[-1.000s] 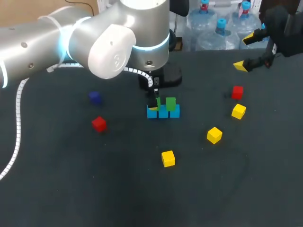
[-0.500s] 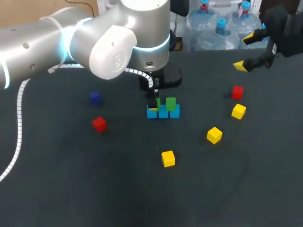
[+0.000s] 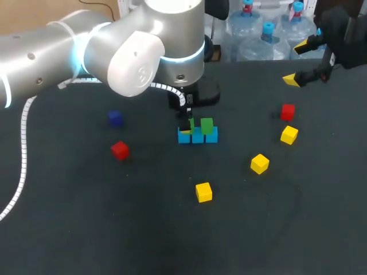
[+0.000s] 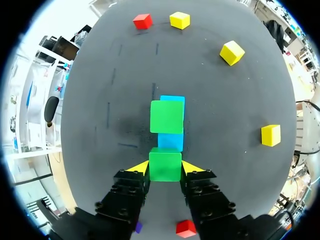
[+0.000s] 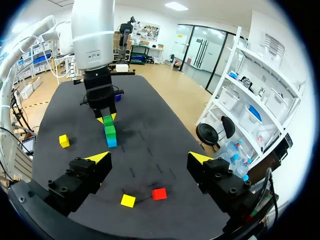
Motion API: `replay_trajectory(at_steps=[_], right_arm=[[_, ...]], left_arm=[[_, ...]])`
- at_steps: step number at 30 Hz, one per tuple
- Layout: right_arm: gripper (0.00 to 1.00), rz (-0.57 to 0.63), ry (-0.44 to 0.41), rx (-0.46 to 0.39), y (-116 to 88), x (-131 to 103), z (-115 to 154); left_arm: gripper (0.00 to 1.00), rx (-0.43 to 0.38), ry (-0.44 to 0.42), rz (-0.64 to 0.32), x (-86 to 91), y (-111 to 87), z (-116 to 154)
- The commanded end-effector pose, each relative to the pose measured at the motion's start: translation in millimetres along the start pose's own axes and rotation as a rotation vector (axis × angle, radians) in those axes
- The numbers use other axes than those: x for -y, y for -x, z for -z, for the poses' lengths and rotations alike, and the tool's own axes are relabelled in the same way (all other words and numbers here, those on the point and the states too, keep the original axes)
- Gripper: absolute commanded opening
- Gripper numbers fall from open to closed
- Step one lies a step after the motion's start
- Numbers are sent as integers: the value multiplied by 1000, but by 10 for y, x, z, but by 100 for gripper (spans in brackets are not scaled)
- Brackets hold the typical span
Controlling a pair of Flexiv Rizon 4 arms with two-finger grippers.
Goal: Place the blue cubes, place green cubes on the blue cubes, place the yellow cubes on the green cubes, then place the red cubes on the yellow cubes, and place purple cube on the red cubes.
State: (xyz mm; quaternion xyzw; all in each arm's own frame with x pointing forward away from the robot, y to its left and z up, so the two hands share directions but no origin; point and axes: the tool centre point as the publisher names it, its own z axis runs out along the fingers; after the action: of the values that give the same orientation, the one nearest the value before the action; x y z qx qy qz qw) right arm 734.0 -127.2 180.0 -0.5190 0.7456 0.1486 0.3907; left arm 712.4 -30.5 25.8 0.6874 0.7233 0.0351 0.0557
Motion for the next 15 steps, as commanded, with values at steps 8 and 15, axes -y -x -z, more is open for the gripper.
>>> replay_trajectory(at_steps=[8, 15], right_arm=[[100, 0, 0, 1, -1, 3, -7], [100, 0, 0, 1, -1, 3, -7]], left_arm=[[5, -11, -1, -16, -24, 37, -28], [18, -18, -6, -22, -33, 62, -50]])
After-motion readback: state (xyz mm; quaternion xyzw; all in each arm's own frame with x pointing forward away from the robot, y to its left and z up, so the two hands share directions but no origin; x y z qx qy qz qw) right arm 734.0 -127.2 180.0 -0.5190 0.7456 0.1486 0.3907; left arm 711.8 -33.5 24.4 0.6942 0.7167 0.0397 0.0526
